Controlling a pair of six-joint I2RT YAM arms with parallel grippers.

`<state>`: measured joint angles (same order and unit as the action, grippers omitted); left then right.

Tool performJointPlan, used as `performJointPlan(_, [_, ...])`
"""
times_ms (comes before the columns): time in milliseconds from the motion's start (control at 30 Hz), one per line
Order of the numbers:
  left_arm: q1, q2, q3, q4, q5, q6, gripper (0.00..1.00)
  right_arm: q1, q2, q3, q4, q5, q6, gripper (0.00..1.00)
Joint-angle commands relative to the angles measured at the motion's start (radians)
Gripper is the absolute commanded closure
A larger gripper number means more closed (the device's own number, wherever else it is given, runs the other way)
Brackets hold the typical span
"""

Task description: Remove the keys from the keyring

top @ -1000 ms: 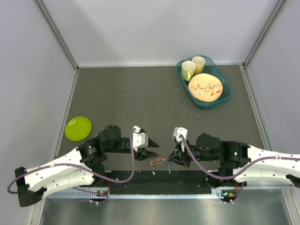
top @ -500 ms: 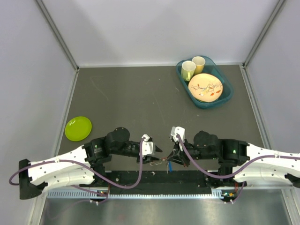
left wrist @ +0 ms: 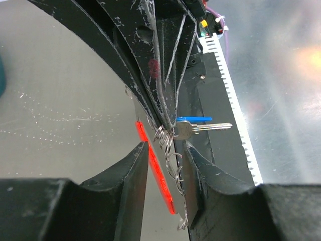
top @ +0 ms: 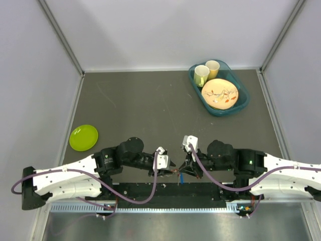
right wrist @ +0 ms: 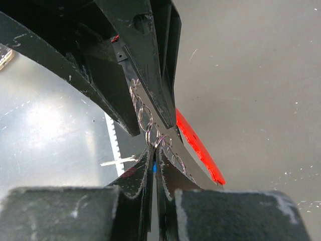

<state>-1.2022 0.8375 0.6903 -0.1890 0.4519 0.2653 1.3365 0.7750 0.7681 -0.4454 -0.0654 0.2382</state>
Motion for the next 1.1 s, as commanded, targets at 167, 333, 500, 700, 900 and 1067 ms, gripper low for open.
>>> performJointPlan(167, [-0.017,0.029,0.046,0.017,0.001,0.028,0.64,-0.017,-0.003,0.063,0.036,0.019,0.001,1.0])
performJointPlan(333, [-0.022,0.04,0.046,0.019,-0.002,0.032,0.74,-0.019,-0.002,0.062,0.039,0.018,0.004,1.0])
performJointPlan(500, [-0.02,0.032,0.049,0.02,-0.053,0.031,0.97,-0.023,-0.016,0.042,0.04,0.025,0.015,1.0])
performJointPlan(700, [-0.02,-0.05,-0.014,0.104,-0.168,-0.038,1.0,-0.03,-0.066,-0.019,0.059,0.059,0.056,1.0])
performJointPlan(900, [-0.02,-0.139,-0.077,0.24,-0.252,-0.107,1.0,-0.034,-0.095,-0.087,0.108,0.084,0.101,1.0])
performJointPlan(1067, [-0.019,-0.156,-0.095,0.295,-0.249,-0.147,1.0,-0.034,-0.102,-0.119,0.152,0.095,0.119,1.0])
